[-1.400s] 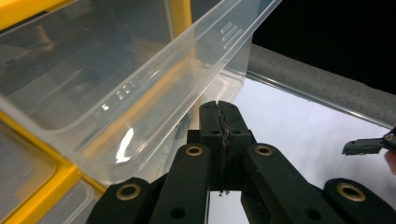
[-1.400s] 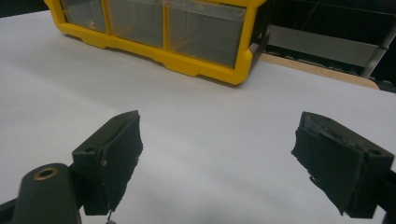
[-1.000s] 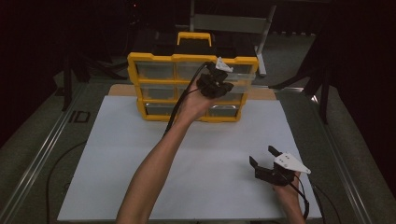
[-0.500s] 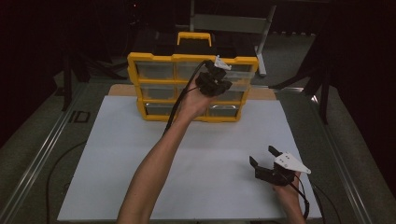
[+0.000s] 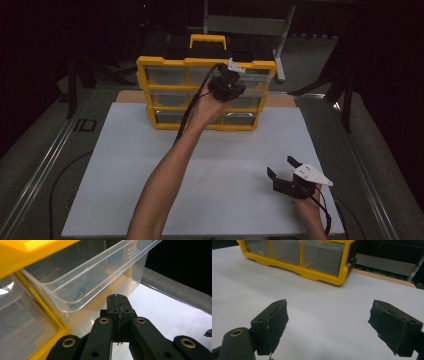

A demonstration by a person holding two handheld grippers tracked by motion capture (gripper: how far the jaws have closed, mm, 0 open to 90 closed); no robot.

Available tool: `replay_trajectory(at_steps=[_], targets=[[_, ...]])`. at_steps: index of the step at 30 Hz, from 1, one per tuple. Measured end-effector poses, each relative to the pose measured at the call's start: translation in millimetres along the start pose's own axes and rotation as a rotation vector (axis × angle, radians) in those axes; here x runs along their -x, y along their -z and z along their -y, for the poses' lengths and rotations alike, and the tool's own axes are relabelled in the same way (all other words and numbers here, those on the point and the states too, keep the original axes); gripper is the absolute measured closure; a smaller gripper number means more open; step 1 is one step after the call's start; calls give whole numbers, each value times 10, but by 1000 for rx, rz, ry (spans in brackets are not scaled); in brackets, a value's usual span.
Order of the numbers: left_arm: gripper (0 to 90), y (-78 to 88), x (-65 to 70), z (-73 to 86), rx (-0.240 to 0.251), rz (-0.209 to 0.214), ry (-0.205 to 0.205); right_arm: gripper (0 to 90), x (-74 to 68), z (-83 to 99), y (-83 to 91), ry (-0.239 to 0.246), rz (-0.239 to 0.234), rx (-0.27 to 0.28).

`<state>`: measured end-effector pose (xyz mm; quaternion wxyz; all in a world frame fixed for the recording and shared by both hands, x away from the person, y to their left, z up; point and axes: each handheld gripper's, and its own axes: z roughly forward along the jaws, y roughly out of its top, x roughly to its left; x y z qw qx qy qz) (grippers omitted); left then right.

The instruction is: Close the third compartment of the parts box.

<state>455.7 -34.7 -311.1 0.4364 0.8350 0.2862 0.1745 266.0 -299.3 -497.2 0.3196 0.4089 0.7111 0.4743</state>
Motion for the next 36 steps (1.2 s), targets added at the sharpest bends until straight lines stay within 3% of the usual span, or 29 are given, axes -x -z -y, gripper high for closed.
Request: replay_trajectory(at_steps=[36], targets=[[900,-46,-90,1,14,-39,38,148,-6,-1,-7,5,-4,1]])
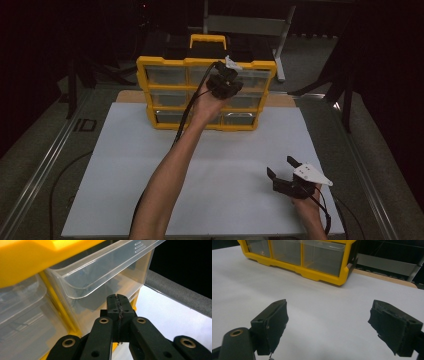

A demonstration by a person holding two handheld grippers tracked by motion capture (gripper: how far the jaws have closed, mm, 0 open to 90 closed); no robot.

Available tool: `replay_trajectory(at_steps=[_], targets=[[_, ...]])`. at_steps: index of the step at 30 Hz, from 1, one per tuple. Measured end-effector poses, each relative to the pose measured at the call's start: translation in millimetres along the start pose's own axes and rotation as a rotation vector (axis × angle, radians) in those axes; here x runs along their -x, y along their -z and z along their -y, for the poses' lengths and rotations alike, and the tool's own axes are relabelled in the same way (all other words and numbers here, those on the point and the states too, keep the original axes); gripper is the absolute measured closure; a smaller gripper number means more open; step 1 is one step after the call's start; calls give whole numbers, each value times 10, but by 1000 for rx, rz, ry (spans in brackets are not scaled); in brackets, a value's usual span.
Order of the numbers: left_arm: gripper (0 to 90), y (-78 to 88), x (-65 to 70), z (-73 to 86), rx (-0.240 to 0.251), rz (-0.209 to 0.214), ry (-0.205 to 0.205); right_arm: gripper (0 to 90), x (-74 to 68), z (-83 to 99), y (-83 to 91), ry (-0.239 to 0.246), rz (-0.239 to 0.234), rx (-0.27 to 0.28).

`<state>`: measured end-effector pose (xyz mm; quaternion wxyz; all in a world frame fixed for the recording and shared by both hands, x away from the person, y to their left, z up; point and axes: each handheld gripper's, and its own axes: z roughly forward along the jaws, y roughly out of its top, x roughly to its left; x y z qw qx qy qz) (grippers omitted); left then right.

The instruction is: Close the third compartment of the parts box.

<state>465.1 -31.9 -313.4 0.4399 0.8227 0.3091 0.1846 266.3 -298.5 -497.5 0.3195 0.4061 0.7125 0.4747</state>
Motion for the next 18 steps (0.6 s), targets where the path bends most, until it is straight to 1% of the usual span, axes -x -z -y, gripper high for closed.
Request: replay_trajectory(at_steps=[7,12,16,18], targets=[[900,-15,-6,1,6,-6,3,147,7,2,4,-2,-1,0],[900,-37,-23,3,9,-11,19,147,-3,1,3,2,-2,-2],[900,-42,-25,4,8,-19,21,147,-5,-1,5,-1,-2,1],[900,-48,-33,5,12,-23,30,147,-5,-1,6,3,0,1]])
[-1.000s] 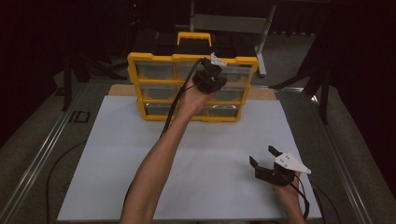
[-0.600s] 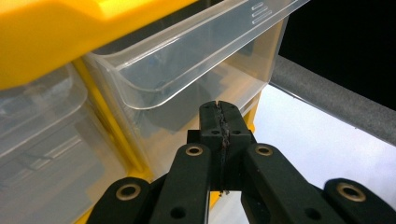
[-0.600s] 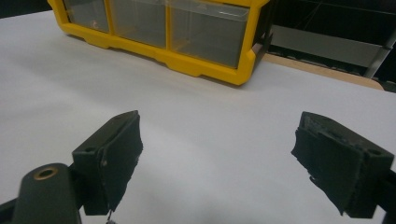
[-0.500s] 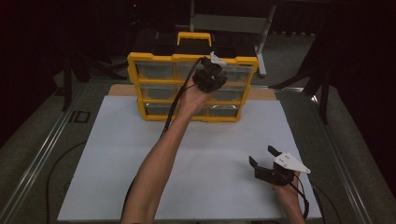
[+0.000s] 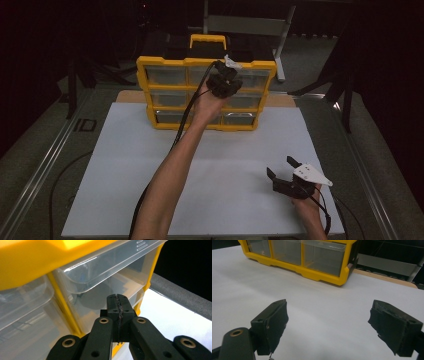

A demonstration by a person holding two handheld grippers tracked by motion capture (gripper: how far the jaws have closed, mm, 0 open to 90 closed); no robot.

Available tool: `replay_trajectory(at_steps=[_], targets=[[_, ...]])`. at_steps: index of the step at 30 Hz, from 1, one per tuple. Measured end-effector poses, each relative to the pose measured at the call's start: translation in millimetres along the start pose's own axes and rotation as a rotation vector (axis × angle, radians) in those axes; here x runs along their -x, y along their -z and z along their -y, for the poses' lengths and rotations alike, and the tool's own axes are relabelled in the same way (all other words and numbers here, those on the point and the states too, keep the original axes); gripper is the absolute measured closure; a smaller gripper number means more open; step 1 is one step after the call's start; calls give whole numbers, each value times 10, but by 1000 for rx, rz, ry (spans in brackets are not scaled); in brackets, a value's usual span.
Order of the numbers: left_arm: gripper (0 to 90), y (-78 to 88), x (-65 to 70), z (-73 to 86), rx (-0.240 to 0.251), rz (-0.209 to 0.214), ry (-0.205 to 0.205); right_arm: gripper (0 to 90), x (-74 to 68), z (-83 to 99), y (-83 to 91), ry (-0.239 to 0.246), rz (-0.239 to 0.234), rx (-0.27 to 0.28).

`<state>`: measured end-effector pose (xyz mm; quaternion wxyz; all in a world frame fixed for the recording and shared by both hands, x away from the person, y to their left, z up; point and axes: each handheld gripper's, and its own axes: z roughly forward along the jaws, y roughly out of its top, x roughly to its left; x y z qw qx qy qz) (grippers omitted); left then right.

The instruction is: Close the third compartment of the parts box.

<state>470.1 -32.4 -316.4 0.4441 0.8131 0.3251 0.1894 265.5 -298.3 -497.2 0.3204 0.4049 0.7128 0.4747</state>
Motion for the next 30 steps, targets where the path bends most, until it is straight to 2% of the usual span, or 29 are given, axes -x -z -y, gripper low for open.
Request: replay_trajectory(at_steps=[4,8,20,23,27,30], targets=[[900,-13,-18,8,13,4,38,147,2,-1,4,1,-2,2],[900,-35,-36,6,17,-4,50,147,7,0,8,1,2,3],[900,-56,-52,10,12,-17,63,147,5,-1,8,2,2,1],[900,-56,-59,7,12,-8,80,147,6,0,8,2,2,1],[900,-51,-65,11,9,2,81,148,5,0,5,1,2,1],[900,-38,-56,19,-1,33,59,148,8,1,6,0,3,0]])
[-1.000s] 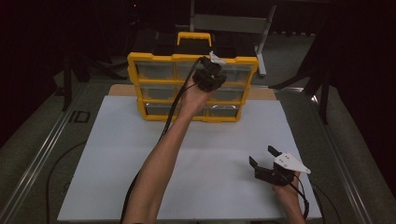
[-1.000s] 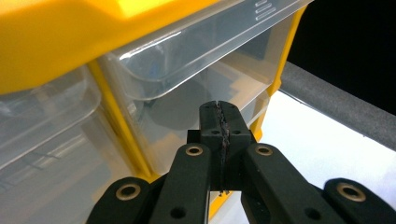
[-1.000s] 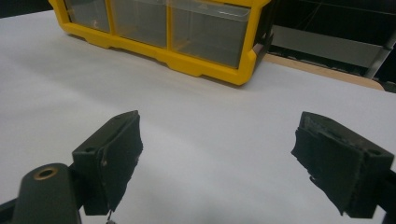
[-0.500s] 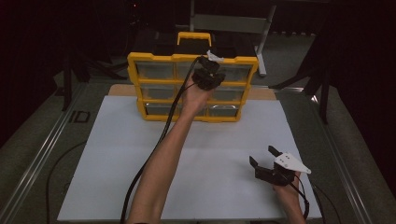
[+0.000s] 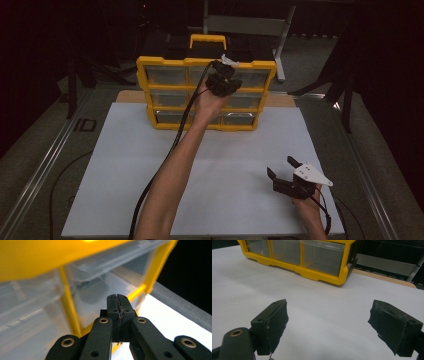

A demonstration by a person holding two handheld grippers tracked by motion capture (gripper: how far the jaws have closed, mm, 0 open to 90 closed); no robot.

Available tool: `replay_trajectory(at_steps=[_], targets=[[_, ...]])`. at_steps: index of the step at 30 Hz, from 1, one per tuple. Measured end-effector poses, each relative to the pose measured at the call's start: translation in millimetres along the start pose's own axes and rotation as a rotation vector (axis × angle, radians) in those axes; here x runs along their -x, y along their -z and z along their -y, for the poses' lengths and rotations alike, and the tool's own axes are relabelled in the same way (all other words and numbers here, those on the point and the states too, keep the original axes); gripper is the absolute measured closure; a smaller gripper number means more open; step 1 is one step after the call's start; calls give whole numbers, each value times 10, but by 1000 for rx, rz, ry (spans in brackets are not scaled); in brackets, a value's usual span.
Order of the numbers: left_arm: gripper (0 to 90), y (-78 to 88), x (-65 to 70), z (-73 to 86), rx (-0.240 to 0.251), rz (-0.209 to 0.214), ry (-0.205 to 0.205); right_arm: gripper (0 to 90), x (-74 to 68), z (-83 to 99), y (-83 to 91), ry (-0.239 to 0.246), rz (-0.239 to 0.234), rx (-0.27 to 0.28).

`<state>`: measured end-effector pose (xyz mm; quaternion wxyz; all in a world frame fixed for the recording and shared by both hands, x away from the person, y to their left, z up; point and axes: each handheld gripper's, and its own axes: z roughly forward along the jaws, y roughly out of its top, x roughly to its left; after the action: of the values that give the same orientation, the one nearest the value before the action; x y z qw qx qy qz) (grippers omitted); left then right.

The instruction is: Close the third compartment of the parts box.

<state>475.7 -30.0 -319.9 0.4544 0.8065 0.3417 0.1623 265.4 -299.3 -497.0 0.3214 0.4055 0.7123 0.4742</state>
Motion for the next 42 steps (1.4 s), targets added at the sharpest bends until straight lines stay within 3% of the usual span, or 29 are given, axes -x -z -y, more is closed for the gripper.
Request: replay_trajectory(at_steps=[3,4,8,16,20,24,42], targets=[[898,18,14,5,-11,7,-23,148,2,1,0,-3,1,0],[898,47,34,9,-15,14,-49,147,3,2,-2,-4,1,-1],[849,98,49,15,-23,27,-74,147,-7,1,-4,5,-2,-3],[650,232,75,42,-32,72,-109,147,-7,1,-4,5,-1,-2],[543,303,85,88,-23,119,-117,148,-9,1,-5,4,-1,-3],[503,369,87,140,-22,132,-133,148,-12,1,-7,3,-2,-2],[158,628,32,509,-1,108,-127,147,-25,1,-13,-1,-1,-5]])
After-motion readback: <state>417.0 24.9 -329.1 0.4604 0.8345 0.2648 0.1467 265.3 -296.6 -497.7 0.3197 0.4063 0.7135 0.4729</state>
